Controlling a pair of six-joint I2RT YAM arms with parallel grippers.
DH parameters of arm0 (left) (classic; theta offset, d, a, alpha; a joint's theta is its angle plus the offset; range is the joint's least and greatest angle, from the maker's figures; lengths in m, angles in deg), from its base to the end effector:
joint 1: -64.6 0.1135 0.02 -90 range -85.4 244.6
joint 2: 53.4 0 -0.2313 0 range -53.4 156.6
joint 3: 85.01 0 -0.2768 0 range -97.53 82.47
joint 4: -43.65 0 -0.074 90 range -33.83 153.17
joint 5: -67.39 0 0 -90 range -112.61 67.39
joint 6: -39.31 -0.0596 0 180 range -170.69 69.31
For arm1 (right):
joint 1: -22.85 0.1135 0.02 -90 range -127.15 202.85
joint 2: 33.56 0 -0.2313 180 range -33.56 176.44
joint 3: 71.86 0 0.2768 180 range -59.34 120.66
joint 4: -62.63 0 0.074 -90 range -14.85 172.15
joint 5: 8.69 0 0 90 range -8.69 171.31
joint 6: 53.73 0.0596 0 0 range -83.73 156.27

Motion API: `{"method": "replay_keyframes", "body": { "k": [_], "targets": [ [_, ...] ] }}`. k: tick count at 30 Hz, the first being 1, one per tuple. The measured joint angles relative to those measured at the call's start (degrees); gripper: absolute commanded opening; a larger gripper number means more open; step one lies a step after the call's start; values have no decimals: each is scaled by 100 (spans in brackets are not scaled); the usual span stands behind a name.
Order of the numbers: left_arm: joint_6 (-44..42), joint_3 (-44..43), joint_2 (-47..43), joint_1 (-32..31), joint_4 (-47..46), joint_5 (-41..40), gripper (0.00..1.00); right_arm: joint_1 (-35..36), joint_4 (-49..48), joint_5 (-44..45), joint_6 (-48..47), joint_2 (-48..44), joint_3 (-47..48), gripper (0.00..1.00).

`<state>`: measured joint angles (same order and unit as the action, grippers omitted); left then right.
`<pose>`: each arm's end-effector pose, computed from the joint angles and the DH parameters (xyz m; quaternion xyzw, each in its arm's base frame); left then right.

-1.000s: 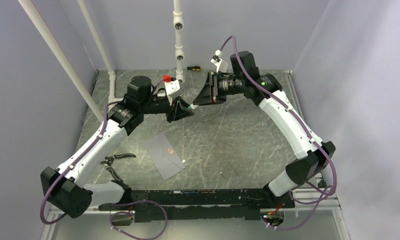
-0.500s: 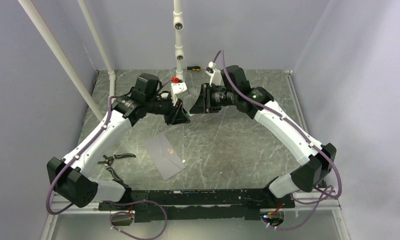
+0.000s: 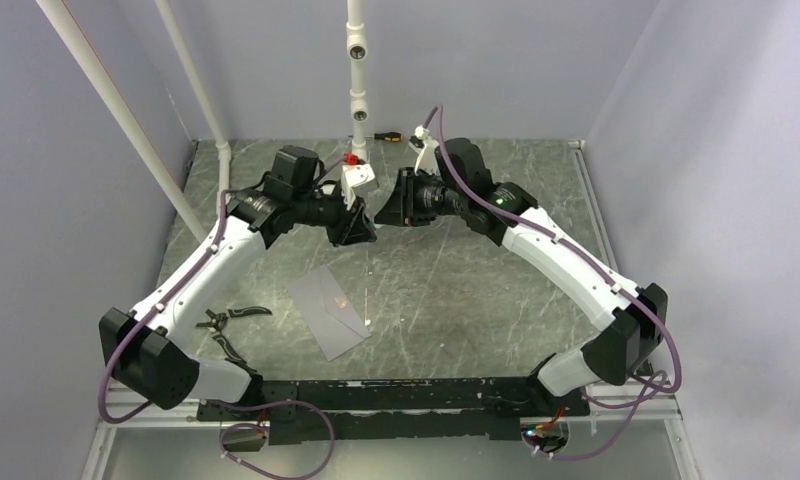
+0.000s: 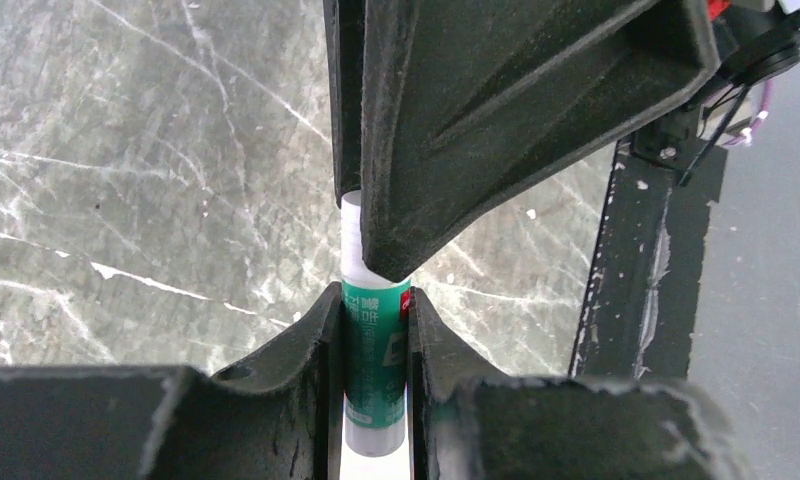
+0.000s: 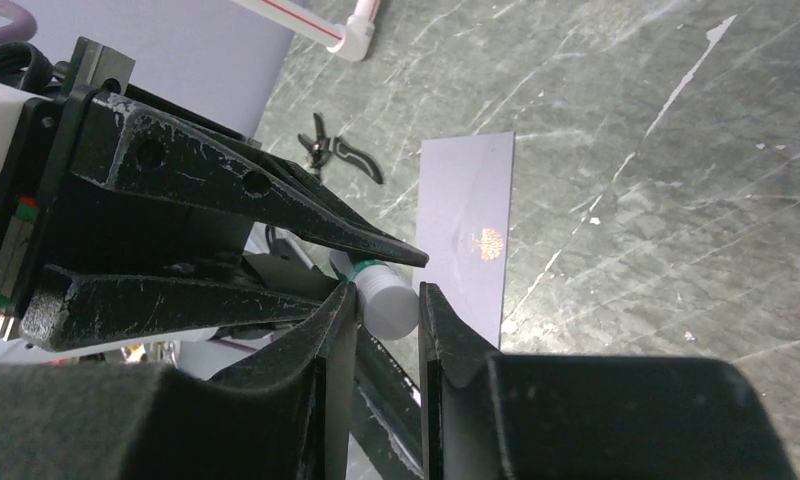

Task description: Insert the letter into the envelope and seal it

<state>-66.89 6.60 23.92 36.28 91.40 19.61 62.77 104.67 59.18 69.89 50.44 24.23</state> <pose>0.2765 -0.1945 0.3217 0.4654 0.7104 -0.3643 0.3823 0.2758 0.2601 0.3370 -0.1426 0.8432 0.4271 0.2939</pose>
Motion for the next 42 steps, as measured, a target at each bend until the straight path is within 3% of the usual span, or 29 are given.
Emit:
{"method": "replay_keyframes", "body": {
  "k": [14, 15, 18, 20, 24, 29, 33, 37, 42],
  "targets": [
    [81, 9, 597, 442, -52, 463, 2, 81, -422, 466, -107, 326, -190, 0],
    [101, 52, 570, 461, -144, 546, 2, 61, -393, 472, -103, 321, -149, 7],
    [212, 334, 409, 479, -590, 767, 2, -61, -203, 284, -37, 297, 2, 44],
    [306, 551, 289, 459, -988, 876, 2, -192, 2, 22, 83, 291, 114, 63],
    [551, 909, -7, 472, -1845, 964, 2, -595, 321, -570, 400, 289, 308, 82],
    [933, 1366, -278, 487, -2264, 929, 3, -1377, -42, -848, 955, 83, 317, 85],
    [1606, 1692, -304, 487, -2592, 612, 3, -1902, -260, -774, 1163, -627, 68, 83],
    [2688, 1897, -267, 487, -2741, -428, 11, -1908, -221, -553, 1141, -1307, -317, 80],
    [3926, 1856, 184, 487, -2684, -1939, 12, -1893, -129, -380, 1143, -1620, -1113, 78]
  ]
}}
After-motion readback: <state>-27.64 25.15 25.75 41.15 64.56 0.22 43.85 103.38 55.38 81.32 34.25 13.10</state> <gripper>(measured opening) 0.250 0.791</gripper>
